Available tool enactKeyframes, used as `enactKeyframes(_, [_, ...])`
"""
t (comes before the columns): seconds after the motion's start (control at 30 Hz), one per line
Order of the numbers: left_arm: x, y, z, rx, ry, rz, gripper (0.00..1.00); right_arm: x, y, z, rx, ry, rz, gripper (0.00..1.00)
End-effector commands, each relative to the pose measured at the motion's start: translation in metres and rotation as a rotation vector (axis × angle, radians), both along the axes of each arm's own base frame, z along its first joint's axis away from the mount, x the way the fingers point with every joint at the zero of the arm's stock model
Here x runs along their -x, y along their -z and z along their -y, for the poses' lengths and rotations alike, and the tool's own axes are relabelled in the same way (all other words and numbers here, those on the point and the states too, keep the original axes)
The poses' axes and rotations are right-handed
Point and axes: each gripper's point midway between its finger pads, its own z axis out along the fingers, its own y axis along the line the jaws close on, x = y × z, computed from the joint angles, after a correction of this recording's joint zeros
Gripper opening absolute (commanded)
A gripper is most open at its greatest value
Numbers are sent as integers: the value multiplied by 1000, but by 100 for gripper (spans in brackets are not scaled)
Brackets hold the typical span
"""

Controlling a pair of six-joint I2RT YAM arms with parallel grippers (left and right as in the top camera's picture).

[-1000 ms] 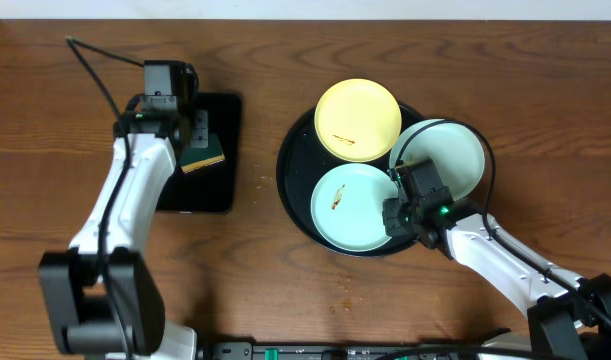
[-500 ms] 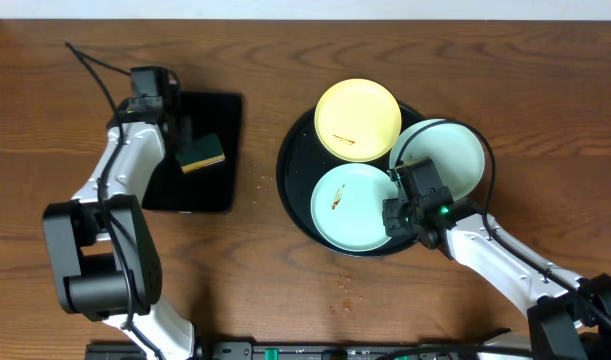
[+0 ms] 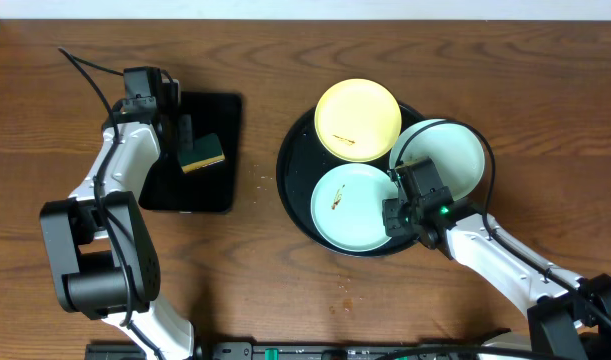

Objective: Clean dirty plates on tray and stack at the side
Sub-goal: 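Lower the left gripper into the black tray and grasp the sponge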

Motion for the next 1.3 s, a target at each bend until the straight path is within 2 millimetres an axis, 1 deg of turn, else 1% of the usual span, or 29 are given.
enactKeyframes(0.0, [1,7,1,12,-2,-11,8,3,3,-2,6,-21,-10,45])
enactKeyframes(0.1, [2,12,-1,7,-6,-23,8,3,3,-2,5,-21,-10,46])
enactKeyframes(0.27, [8,34,-2,5,-11,-83,8,3,3,-2,5,-21,-10,46])
enactKeyframes(0.33, [12,37,-1,9,-12,-102,8,3,3,-2,5,-21,-9,47])
enactKeyframes(0.43, [21,36,0,25,-41,-131,8,3,3,-2,5,-21,-9,47])
enactKeyframes(0.67, [57,28,5,81,-163,-243,7,3,3,-2,5,-21,-10,47])
enactKeyframes(0.73, [59,22,5,80,-163,-237,8,3,3,-2,5,-21,-10,49])
enactKeyframes(0.8, [55,12,5,79,-162,-209,9,3,3,-2,5,-21,-10,53])
enactKeyframes(0.83, [52,3,4,78,-162,-181,17,3,3,-2,5,-21,-10,54])
enactKeyframes(0.87, [49,-5,4,77,-161,-159,29,3,3,-2,5,-21,-10,55])
enactKeyframes(0.97, [41,-39,3,83,-181,-64,31,3,3,-2,5,-21,-10,58])
enactKeyframes(1.03, [43,-57,5,106,-217,-20,45,3,3,-2,5,-21,-10,61])
enactKeyframes(1.1, [50,-70,7,124,-249,-7,55,3,3,-2,5,-21,-10,62])
enactKeyframes(1.17, [58,-72,11,126,-247,-22,65,3,3,-2,5,-21,-10,64])
enactKeyframes(1.27, [60,-61,15,124,-233,-48,69,6,4,-1,9,-21,-21,69])
